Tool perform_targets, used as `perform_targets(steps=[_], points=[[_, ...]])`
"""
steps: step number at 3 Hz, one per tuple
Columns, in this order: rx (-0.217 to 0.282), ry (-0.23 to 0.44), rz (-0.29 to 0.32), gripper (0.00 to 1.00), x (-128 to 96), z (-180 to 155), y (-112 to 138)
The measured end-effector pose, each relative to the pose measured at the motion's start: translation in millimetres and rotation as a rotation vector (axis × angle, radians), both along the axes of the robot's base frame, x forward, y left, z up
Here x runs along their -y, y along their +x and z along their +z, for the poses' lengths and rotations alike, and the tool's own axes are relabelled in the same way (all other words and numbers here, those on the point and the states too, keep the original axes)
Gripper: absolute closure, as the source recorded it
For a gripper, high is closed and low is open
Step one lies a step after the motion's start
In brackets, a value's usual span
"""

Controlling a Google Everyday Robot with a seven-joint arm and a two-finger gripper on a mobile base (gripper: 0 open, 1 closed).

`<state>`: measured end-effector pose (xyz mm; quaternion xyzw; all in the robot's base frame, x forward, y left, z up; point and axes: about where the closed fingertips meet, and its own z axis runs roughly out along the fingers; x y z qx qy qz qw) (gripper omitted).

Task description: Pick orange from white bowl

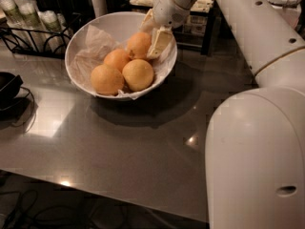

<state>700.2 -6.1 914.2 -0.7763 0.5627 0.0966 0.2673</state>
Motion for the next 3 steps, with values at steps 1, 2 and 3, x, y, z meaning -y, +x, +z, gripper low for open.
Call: perform_targets(steps=[1, 2, 3], points=[[-0.004, -0.019, 0.031, 0.43, -6, -3, 0], [-0.002, -0.029, 0.083, 0.42, -19, -8, 2], [-0.002, -0.029, 0.084, 0.47, -19, -8, 2]])
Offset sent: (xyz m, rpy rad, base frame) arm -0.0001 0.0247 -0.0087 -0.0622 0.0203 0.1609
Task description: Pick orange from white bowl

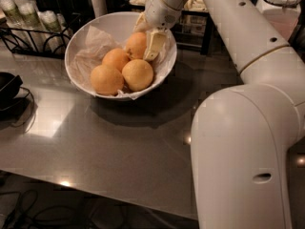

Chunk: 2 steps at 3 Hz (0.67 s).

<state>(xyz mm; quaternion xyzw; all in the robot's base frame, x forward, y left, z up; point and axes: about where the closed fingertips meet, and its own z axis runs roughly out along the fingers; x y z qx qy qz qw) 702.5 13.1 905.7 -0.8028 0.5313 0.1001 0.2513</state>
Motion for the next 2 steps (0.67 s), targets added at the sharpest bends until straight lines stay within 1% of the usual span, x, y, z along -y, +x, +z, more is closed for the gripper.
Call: perform_targets(steps=[1, 2], points=[[0.0, 0.0, 0.0, 0.49, 0.0, 0.0, 0.0], [0.0, 0.0, 0.0, 0.61, 0.0, 0.0, 0.0]])
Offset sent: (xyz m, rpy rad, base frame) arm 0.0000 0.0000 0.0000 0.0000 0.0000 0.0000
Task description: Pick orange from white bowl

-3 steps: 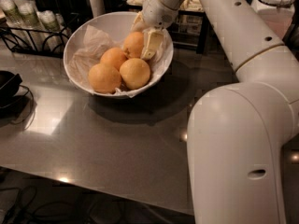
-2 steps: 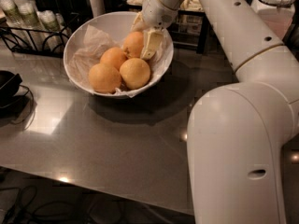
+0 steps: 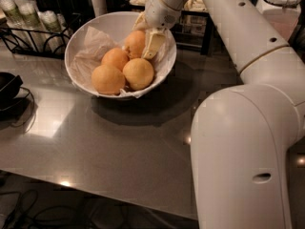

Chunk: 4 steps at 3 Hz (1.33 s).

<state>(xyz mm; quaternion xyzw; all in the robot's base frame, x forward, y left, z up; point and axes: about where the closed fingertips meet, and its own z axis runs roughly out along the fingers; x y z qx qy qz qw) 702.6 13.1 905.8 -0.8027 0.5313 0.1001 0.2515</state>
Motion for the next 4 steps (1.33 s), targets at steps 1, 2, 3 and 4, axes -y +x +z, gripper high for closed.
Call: perform_targets(steps=[1, 2, 3, 4], points=[[0.018, 0.026, -0.012, 0.69, -1, 3, 2], [0.044, 0.062, -0.035, 0.85, 3, 18, -5], [0.084, 0.106, -0.044, 1.0, 5, 41, -13], [0.102, 0.15, -0.04, 1.0, 3, 56, -18]])
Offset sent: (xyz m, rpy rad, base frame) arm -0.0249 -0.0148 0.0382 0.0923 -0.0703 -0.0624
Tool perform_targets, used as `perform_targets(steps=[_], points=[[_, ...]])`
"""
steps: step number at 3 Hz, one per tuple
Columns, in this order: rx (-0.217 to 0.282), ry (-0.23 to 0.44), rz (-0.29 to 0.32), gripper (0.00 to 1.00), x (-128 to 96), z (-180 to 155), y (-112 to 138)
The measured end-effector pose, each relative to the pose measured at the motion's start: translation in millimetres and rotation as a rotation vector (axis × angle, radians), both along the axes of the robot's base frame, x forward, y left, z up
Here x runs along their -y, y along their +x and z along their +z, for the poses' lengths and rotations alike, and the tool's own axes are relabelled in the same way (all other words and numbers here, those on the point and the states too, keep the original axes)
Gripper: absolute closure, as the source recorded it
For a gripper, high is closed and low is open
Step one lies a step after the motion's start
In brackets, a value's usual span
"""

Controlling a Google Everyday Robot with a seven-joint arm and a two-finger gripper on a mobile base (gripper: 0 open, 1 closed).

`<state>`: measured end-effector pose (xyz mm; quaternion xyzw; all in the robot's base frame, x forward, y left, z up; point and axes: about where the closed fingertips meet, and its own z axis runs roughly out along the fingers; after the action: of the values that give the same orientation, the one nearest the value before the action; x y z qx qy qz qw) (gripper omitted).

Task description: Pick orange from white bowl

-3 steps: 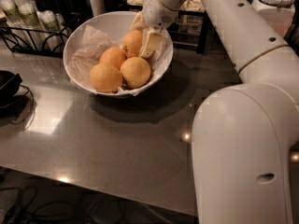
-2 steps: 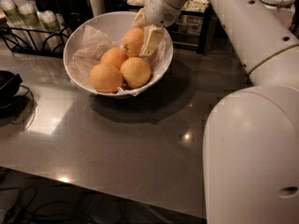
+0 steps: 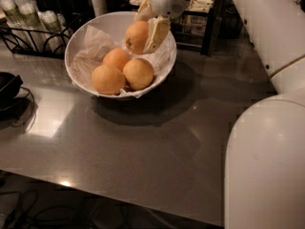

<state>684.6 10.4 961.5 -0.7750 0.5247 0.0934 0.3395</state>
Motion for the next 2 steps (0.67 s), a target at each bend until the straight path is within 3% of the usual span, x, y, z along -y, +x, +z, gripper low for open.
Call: perform_targets(steps=[2], points=[[0.037, 0.081, 0.085, 1.0, -21, 34, -8]])
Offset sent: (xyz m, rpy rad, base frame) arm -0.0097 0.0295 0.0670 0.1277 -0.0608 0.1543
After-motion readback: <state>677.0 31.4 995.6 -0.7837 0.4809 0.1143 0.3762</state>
